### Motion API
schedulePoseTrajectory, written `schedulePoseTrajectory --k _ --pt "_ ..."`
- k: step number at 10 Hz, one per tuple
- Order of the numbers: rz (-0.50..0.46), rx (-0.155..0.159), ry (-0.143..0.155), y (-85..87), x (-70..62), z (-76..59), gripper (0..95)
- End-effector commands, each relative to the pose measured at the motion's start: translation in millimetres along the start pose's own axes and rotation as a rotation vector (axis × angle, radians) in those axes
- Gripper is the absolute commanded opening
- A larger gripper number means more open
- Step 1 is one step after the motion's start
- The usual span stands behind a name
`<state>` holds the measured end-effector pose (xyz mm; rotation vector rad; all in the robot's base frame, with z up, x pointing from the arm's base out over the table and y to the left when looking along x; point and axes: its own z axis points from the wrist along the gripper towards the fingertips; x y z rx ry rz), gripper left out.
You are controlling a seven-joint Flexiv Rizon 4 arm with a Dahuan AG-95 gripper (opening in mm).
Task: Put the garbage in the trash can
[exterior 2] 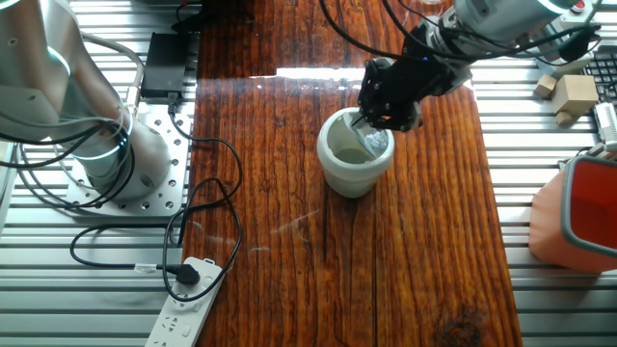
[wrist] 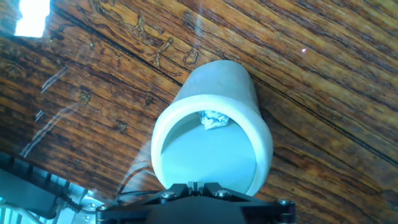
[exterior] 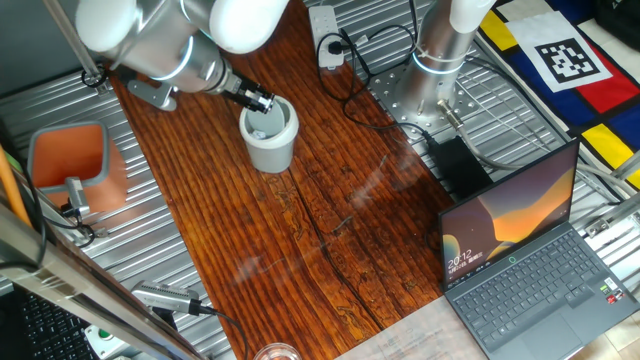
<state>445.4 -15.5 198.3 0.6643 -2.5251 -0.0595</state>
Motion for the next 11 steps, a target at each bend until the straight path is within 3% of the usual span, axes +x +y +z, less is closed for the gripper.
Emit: schedulePoseTrajectory --k 1,5,8,11 --pt "-0.001 0.002 -0.007 -1.9 -3.0 0.1 0.0" --pt "-0.002 -0.002 -0.018 -10.0 -25.7 -9.0 0.0" --pt "0.015 -0.002 -0.021 -13.0 -50.6 -0.7 0.0" --pt "0.033 0.003 -0.029 -9.4 -58.2 7.9 0.0"
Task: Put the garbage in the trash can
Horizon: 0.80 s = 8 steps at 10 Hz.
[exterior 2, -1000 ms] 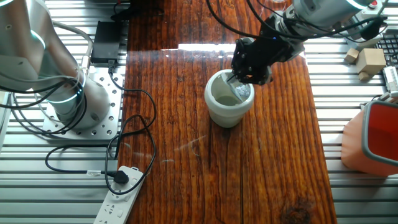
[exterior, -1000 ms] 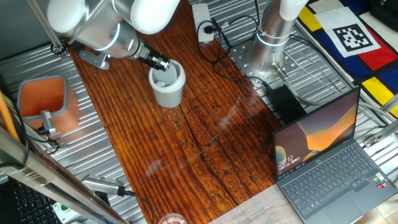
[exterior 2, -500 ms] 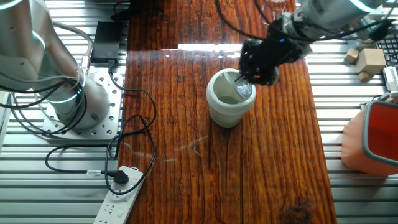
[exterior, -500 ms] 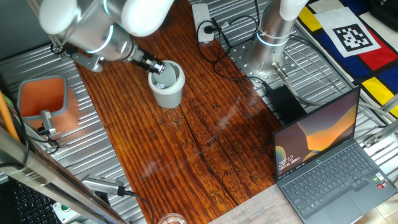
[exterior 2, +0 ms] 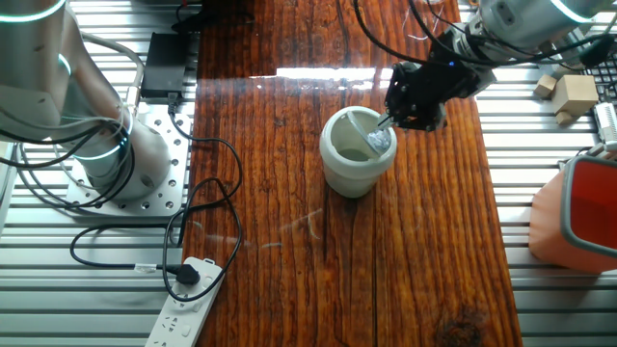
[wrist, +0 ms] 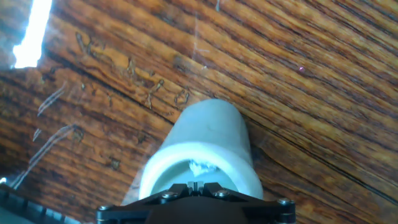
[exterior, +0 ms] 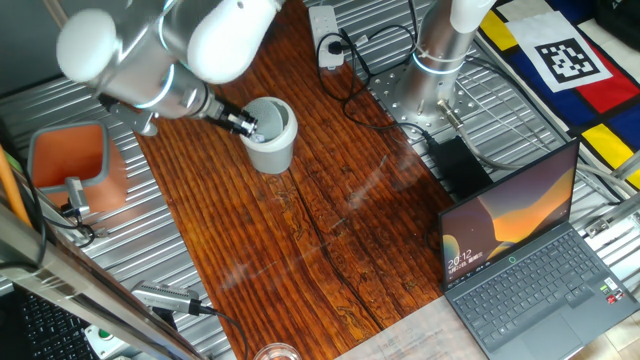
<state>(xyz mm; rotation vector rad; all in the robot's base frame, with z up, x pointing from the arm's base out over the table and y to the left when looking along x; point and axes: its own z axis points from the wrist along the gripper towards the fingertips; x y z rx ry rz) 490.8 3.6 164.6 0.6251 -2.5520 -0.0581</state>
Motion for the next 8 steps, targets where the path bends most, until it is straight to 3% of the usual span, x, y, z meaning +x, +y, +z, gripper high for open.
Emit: schedulePoseTrajectory --k 1,4,6,8 --pt "0.001 0.011 -0.026 -0.9 0.8 5.3 0.0" --pt "0.000 0.014 -0.042 1.1 1.5 3.2 0.0" --pt "0.007 0.014 -0.087 17.2 7.2 -16.4 0.0" --pt "0.013 0.026 -0.113 34.7 1.3 -30.7 0.0"
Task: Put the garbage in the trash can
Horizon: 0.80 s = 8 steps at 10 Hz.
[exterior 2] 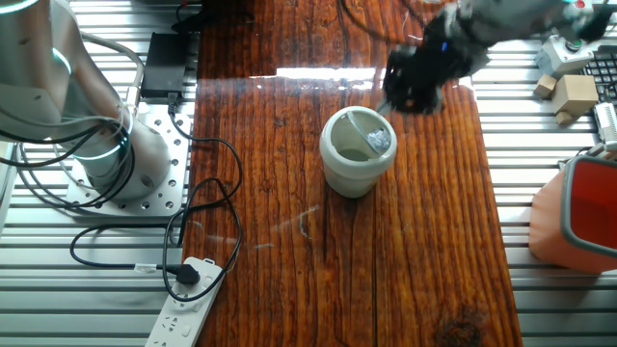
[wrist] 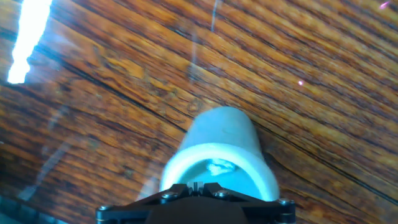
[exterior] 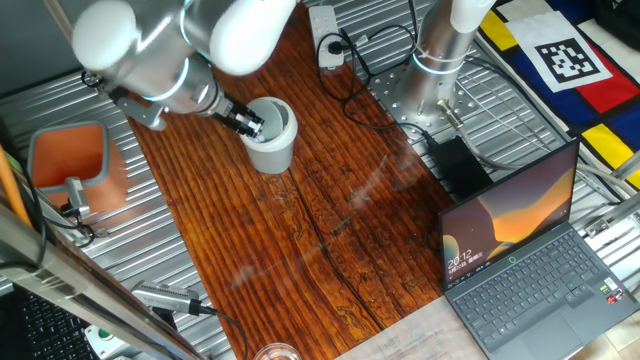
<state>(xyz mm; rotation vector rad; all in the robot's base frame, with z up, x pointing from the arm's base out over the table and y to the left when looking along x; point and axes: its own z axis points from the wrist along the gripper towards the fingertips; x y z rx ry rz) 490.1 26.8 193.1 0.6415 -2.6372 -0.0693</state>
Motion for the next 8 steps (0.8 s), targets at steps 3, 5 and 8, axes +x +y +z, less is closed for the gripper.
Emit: schedulePoseTrajectory --k 3,5,8 --pt "0.017 0.007 -0.041 14.5 -4.7 -8.1 0.0" --pt "0.020 0.003 -0.043 15.2 -4.3 -8.2 0.0" --pt "0.022 -0.005 -0.046 16.6 -4.3 -7.9 0.0"
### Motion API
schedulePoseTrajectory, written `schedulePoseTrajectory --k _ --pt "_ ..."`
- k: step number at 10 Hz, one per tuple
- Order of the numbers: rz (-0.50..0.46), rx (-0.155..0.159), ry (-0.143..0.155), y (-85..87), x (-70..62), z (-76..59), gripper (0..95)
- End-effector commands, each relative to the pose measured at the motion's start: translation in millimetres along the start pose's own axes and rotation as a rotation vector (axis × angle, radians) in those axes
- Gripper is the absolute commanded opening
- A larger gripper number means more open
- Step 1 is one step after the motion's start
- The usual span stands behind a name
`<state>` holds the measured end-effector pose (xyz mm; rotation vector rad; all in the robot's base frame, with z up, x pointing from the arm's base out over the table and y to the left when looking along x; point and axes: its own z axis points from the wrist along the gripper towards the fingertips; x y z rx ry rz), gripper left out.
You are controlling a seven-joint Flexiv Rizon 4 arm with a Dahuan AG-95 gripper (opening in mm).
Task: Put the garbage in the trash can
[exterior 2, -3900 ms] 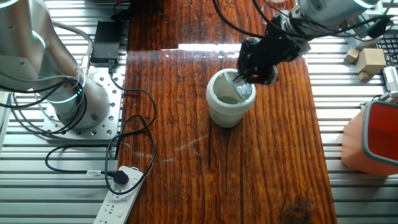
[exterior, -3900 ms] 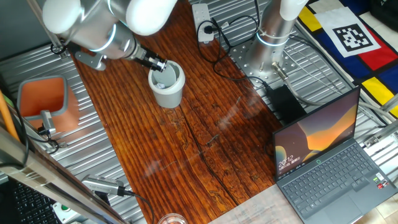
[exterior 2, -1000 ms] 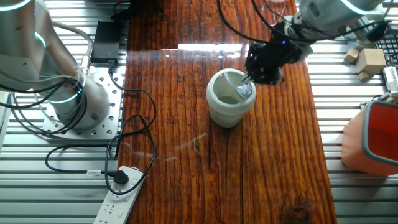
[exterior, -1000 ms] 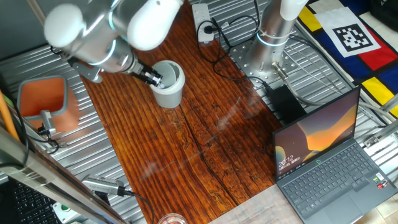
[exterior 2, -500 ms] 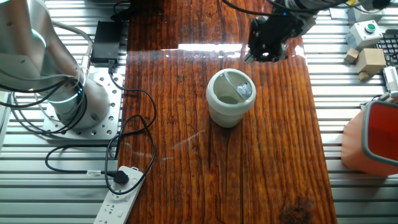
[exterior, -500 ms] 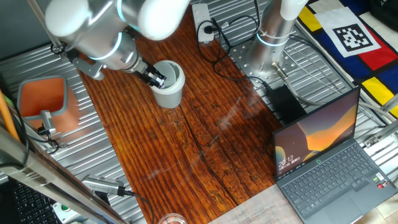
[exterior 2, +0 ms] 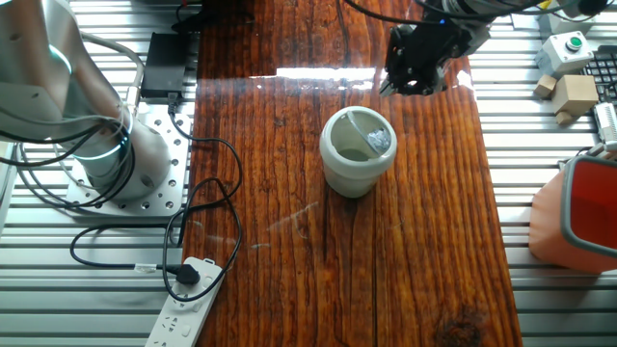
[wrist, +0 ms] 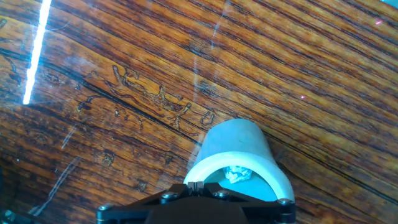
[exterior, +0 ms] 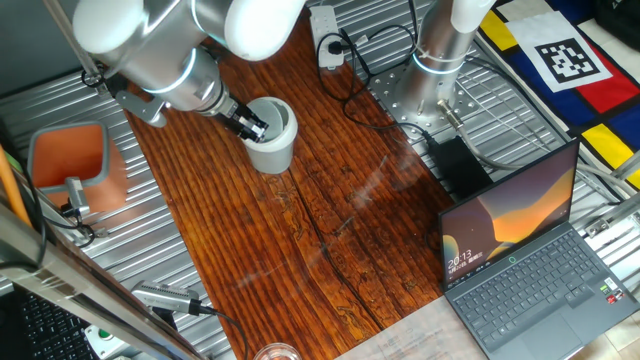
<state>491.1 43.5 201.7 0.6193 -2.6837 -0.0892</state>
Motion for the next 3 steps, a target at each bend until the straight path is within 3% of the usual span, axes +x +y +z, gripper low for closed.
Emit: schedulePoseTrajectory --k 1,3 --pt "0.007 0.000 -0.004 1.0 0.5 1.4 0.0" --pt "0.014 -0.009 -0.011 1.5 -0.1 1.7 0.0"
